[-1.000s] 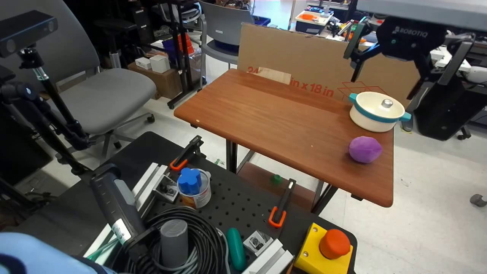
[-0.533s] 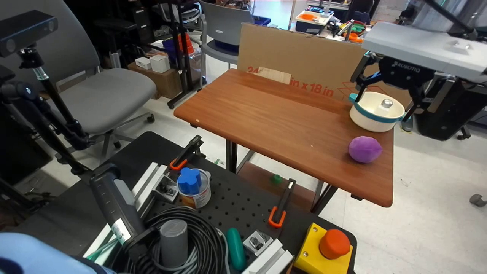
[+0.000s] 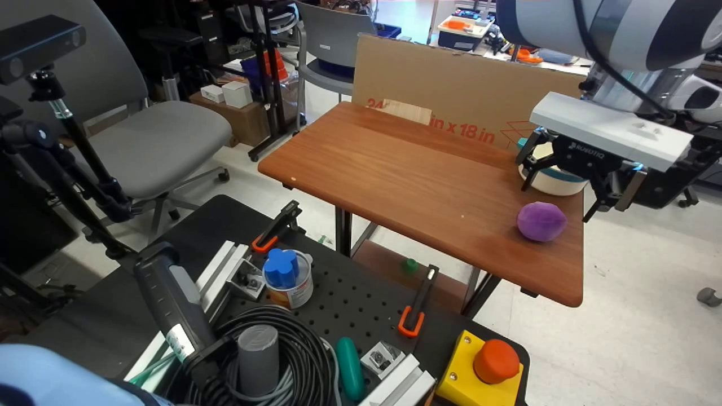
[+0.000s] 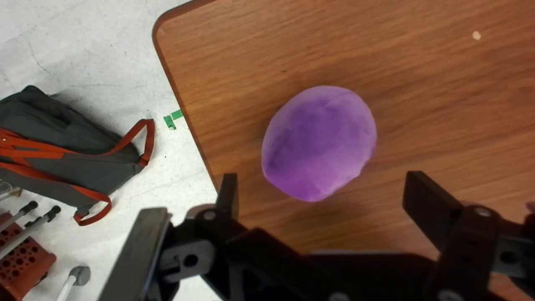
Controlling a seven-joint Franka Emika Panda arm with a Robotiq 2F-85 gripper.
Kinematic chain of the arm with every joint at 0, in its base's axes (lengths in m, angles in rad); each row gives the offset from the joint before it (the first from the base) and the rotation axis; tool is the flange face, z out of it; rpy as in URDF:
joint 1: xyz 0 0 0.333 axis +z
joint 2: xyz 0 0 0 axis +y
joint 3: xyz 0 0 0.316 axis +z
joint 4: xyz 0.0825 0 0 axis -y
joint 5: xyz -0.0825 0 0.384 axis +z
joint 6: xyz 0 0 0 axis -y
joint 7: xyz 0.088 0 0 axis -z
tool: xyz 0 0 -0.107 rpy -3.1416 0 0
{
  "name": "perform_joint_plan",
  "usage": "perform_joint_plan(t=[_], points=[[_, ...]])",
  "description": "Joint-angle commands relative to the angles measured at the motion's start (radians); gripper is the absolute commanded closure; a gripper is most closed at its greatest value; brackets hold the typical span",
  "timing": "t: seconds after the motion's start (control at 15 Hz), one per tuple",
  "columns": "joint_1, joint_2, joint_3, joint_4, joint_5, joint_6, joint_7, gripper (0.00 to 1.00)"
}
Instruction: Move the purple object to the left
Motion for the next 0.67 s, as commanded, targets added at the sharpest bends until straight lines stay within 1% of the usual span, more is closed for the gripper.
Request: perform_joint_plan(t=[0.0, 0.07, 0.13, 0.33, 0.4, 0.47, 0.6], points=[[-0.004, 0.078, 0.01, 0.094, -0.03, -0.12, 0.057, 0.0], [0.007, 0.097, 0.001, 0.112, -0.044, -0.157, 0.094, 0.25], [0.009, 0.11, 0.0, 0.127, -0.054, -0.189, 0.113, 0.26], [0.015, 0.132, -0.002, 0.156, -0.077, -0.22, 0.169, 0.51], [0.016, 0.126, -0.001, 0.154, -0.084, -0.215, 0.176, 0.58], [0.018, 0.111, 0.001, 0.147, -0.091, -0.215, 0.173, 0.66], [0.028, 0.063, 0.01, 0.109, -0.113, -0.194, 0.153, 0.77]])
